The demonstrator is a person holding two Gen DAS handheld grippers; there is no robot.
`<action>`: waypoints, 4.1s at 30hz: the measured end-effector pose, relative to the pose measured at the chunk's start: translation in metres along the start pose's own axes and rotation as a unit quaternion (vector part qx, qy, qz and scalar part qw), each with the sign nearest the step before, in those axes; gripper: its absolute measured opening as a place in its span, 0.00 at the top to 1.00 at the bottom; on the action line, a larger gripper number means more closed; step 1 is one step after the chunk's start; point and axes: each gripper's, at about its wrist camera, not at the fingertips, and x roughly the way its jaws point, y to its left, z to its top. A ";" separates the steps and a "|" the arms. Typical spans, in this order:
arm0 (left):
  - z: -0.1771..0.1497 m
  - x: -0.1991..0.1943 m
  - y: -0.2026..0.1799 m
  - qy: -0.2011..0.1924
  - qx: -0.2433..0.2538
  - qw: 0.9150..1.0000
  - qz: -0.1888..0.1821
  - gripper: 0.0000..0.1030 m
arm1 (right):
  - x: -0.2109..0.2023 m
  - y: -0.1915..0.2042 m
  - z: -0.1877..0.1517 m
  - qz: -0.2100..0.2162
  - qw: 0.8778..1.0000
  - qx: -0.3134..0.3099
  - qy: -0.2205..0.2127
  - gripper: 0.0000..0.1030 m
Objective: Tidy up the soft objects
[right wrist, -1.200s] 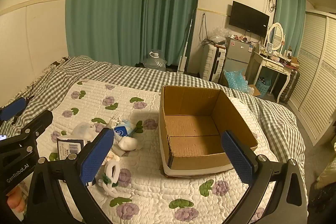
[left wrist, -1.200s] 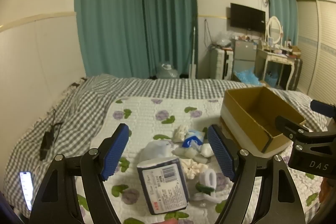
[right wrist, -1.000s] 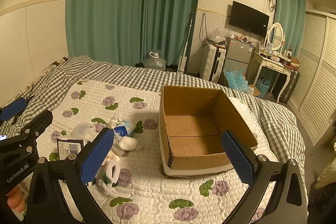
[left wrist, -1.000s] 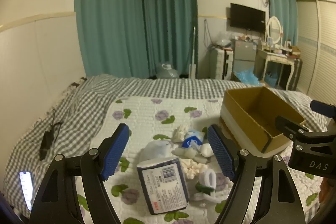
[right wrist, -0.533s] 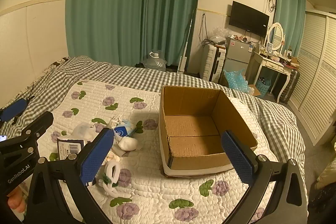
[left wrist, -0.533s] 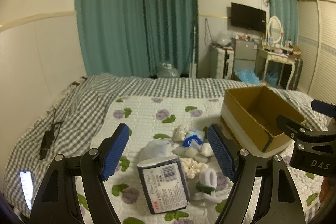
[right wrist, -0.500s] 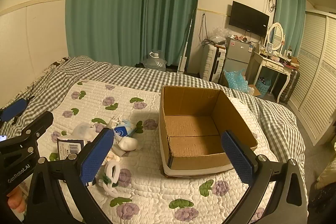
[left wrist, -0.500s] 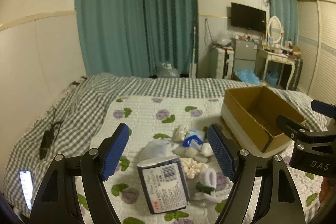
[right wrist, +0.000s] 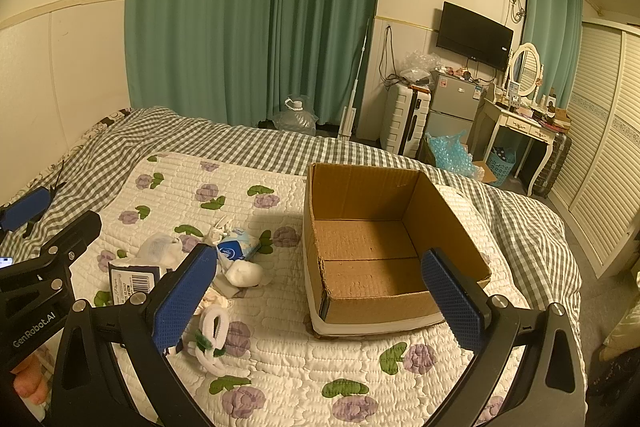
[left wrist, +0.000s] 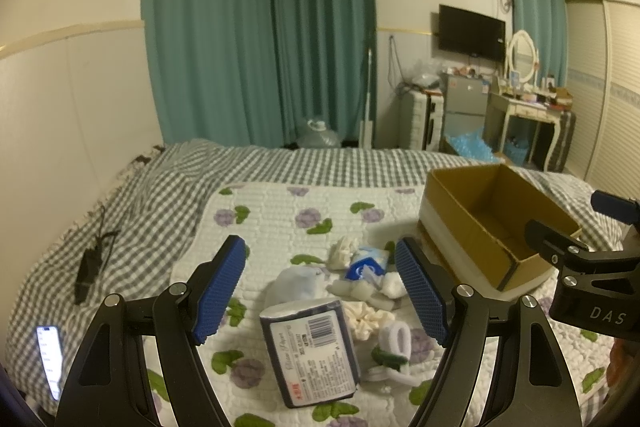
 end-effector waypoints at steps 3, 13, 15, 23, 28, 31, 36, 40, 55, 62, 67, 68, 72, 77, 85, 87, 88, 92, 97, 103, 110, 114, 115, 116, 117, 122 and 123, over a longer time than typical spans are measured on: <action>0.000 0.000 0.001 0.001 0.000 1.000 0.000 0.24 | 0.000 0.000 0.000 0.000 1.000 0.000 0.000 0.00; -0.003 0.001 0.000 0.001 0.001 1.000 0.001 0.24 | 0.001 0.001 0.000 0.000 1.000 0.000 0.000 0.00; -0.003 0.000 -0.001 0.001 0.001 1.000 0.001 0.24 | 0.001 0.001 0.000 0.000 1.000 0.000 0.000 0.00; -0.002 0.001 0.000 0.002 0.001 1.000 0.001 0.24 | 0.000 0.000 0.000 0.000 1.000 0.000 0.001 0.00; -0.002 0.001 0.000 0.002 0.002 1.000 0.001 0.24 | 0.000 0.001 0.000 0.000 1.000 0.000 0.001 0.00; -0.002 0.001 0.000 0.002 0.002 1.000 0.001 0.24 | 0.000 0.001 0.000 0.000 1.000 0.000 0.001 0.00; -0.003 0.001 -0.001 0.002 0.002 1.000 0.001 0.24 | 0.000 0.001 0.000 0.000 1.000 0.000 0.001 0.00; -0.002 0.001 0.000 0.002 0.002 1.000 0.001 0.24 | 0.000 0.001 0.000 0.000 1.000 0.000 0.000 0.00; 0.002 -0.014 0.001 -0.014 0.006 1.000 -0.002 0.24 | -0.010 0.002 0.002 -0.004 1.000 -0.006 -0.011 0.00; 0.014 -0.039 0.016 -0.036 0.001 0.999 0.005 0.24 | -0.038 0.008 0.010 -0.004 0.999 -0.019 -0.035 0.00; -0.005 -0.022 0.030 0.002 0.010 1.000 0.008 0.24 | -0.044 0.016 0.001 -0.004 0.999 -0.034 -0.028 0.00; -0.012 -0.013 0.033 0.019 0.006 1.000 0.007 0.24 | -0.043 0.017 -0.003 -0.004 0.999 -0.037 -0.024 0.00; -0.046 0.019 0.033 0.083 -0.006 0.997 -0.003 0.24 | -0.025 0.025 -0.025 0.012 0.999 -0.045 0.005 0.00; -0.081 0.055 0.025 0.146 -0.027 0.989 -0.017 0.24 | 0.015 0.045 -0.055 0.012 0.996 -0.070 0.058 0.00; -0.111 0.090 0.005 0.200 -0.040 0.978 -0.041 0.24 | 0.058 0.051 -0.084 0.008 0.991 -0.071 0.110 0.00; -0.112 0.095 0.003 0.192 -0.030 0.981 -0.026 0.24 | 0.063 0.047 -0.087 0.006 0.991 -0.067 0.116 0.00; -0.112 0.099 0.003 0.189 -0.025 0.982 -0.016 0.24 | 0.065 0.046 -0.086 0.005 0.991 -0.066 0.120 0.00; -0.117 0.113 0.011 0.183 -0.029 0.983 0.000 0.22 | 0.072 0.046 -0.087 0.003 0.989 -0.064 0.131 0.00; -0.124 0.126 0.017 0.190 -0.017 0.981 -0.016 0.16 | 0.077 0.052 -0.090 0.002 0.987 -0.071 0.141 0.00; -0.133 0.146 0.037 0.236 -0.077 0.965 -0.084 0.15 | 0.082 0.058 -0.093 0.022 0.987 -0.071 0.142 0.00; -0.127 0.130 0.038 0.224 -0.066 0.967 -0.104 0.33 | 0.098 0.065 -0.106 0.050 0.983 -0.068 0.161 0.03; -0.121 0.118 0.044 0.212 -0.057 0.971 -0.098 0.36 | 0.102 0.068 -0.107 0.070 0.982 -0.064 0.164 0.07; -0.119 0.113 0.047 0.209 -0.057 0.972 -0.097 0.36 | 0.103 0.069 -0.108 0.074 0.981 -0.064 0.165 0.09; -0.117 0.111 0.049 0.206 -0.055 0.972 -0.095 0.37 | 0.104 0.071 -0.108 0.079 0.981 -0.065 0.167 0.11; -0.115 0.105 0.052 0.199 -0.053 0.974 -0.088 0.37 | 0.106 0.075 -0.109 0.086 0.980 -0.067 0.169 0.12; -0.109 0.098 0.060 0.188 -0.048 0.978 -0.070 0.37 | 0.121 0.097 -0.116 0.108 0.973 -0.087 0.184 0.22; -0.109 0.097 0.060 0.189 -0.047 0.978 -0.068 0.37 | 0.124 0.101 -0.117 0.111 0.972 -0.091 0.188 0.23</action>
